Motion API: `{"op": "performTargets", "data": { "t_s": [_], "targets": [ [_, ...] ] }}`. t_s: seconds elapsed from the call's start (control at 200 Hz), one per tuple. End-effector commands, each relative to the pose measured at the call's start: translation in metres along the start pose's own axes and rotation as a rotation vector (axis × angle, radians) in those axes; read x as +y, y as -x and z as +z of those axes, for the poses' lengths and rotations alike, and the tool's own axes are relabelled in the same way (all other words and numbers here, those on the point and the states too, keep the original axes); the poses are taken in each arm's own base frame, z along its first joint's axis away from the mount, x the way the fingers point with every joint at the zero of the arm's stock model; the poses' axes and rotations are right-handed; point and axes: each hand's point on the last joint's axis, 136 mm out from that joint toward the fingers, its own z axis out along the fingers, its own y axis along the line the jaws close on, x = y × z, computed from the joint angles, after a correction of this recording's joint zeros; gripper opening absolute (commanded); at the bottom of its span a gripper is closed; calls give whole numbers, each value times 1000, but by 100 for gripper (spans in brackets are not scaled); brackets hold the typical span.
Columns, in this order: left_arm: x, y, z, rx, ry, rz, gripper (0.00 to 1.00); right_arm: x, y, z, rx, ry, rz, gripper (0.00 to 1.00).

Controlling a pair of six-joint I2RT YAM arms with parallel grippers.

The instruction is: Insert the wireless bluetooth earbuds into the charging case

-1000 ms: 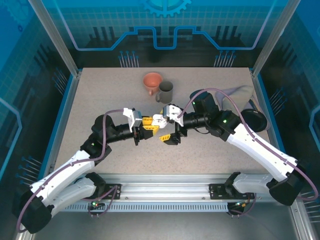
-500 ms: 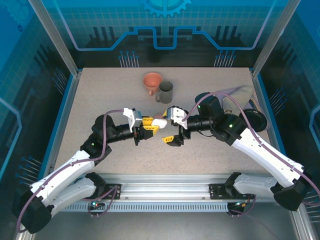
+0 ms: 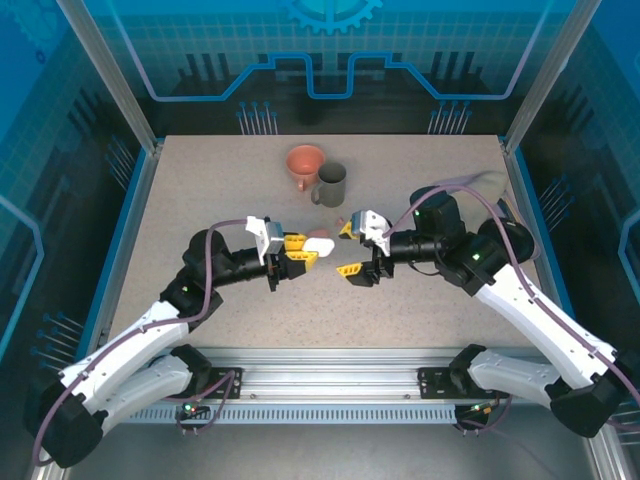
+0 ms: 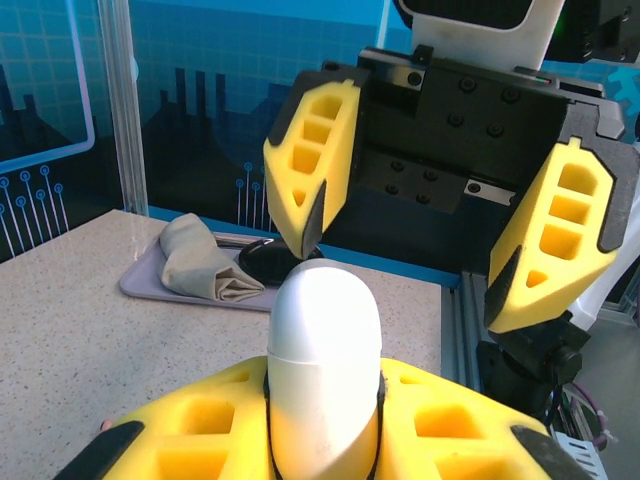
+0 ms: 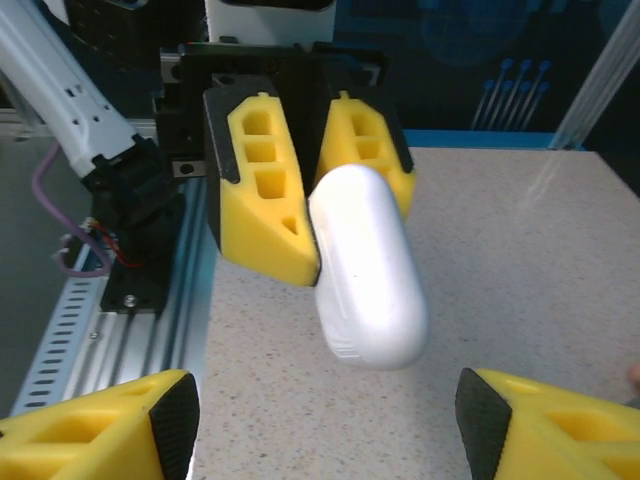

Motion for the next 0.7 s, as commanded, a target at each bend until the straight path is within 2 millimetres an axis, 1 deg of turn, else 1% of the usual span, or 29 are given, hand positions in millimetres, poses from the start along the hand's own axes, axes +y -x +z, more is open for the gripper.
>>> {"op": "performTargets", "data": {
  "t_s": [0.0, 0.065, 0.155, 0.26, 0.345, 0.435, 0.51, 0.695],
  "targets": [
    [-12, 17, -2, -35, -33, 80, 0, 10, 14, -1, -32, 92, 28, 69],
    [-14, 17, -3, -34, -37, 91, 0, 9, 14, 1, -23, 104, 35, 66],
    [-16, 17, -3, -30, -47, 99, 0, 8, 15, 5, -18, 128, 56, 65],
    [-18, 17, -2, -25, -55, 107, 0, 7, 20, 9, -26, 158, 77, 59],
    [-18, 17, -2, -25, -53, 112, 0, 6, 21, 13, -19, 176, 92, 52],
    [-17, 16, -2, -22, -50, 111, 0, 5, 20, 14, -21, 177, 96, 50],
    [-16, 16, -2, -25, -47, 113, 0, 5, 20, 16, -29, 177, 96, 45],
    [-16, 16, -3, -28, -42, 112, 0, 4, 17, 20, -15, 183, 104, 41]
  ]
}}
